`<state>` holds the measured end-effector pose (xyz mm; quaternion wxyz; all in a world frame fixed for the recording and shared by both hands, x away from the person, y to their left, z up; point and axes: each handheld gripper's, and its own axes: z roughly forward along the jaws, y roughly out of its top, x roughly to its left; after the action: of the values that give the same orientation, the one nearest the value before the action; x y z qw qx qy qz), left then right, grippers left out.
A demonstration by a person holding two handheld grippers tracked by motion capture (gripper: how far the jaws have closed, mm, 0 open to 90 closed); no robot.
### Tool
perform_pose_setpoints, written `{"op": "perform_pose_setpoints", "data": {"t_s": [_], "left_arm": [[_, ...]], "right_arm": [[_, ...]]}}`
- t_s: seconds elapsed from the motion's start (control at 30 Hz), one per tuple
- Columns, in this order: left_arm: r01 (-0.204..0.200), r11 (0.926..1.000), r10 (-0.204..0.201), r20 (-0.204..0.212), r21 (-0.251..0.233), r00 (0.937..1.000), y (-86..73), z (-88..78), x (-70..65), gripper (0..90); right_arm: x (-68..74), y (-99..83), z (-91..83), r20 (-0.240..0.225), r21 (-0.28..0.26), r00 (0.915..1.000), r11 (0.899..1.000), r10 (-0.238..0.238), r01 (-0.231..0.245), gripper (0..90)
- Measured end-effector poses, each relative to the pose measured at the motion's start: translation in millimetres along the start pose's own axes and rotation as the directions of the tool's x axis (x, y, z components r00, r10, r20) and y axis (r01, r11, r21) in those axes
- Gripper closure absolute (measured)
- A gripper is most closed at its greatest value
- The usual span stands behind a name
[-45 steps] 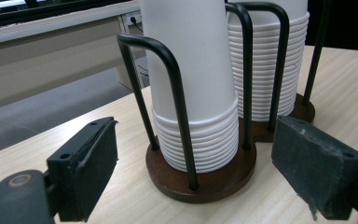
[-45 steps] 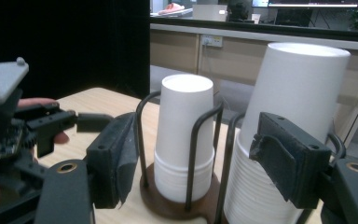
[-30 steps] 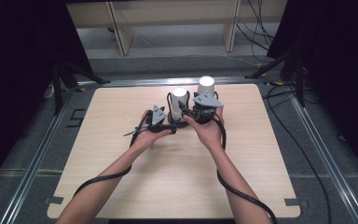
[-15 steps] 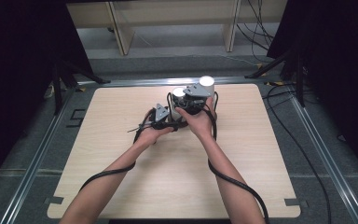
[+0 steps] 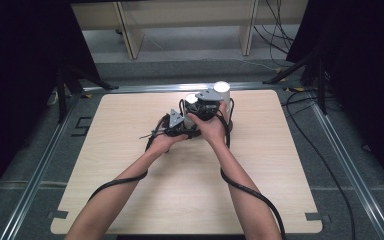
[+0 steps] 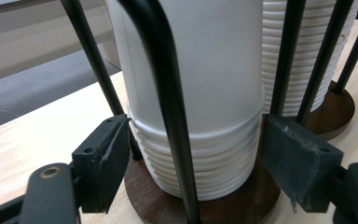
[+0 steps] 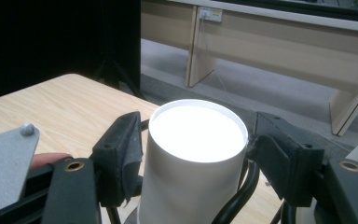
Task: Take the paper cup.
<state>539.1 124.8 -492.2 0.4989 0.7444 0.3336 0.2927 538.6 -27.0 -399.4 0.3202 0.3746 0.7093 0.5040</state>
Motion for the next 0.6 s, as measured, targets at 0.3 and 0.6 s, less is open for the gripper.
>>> {"op": "perform_pose_setpoints", "data": {"t_s": [0.3,0.6], "left_arm": [[0.002,1.0,-0.002,0.001,0.004,1.0,0.0,2.0,0.4,24.9],[-0.004,1.0,0.004,0.007,-0.008,1.0,-0.6,1.9,0.9,25.4]], "right_arm": [[2.3,0.1,3.3,0.019,0.011,0.9996,1.0,0.023,-0.023,37.0],[5.7,-3.5,9.4,0.03,0.028,0.9992,0.999,0.025,-0.026,35.0]]}}
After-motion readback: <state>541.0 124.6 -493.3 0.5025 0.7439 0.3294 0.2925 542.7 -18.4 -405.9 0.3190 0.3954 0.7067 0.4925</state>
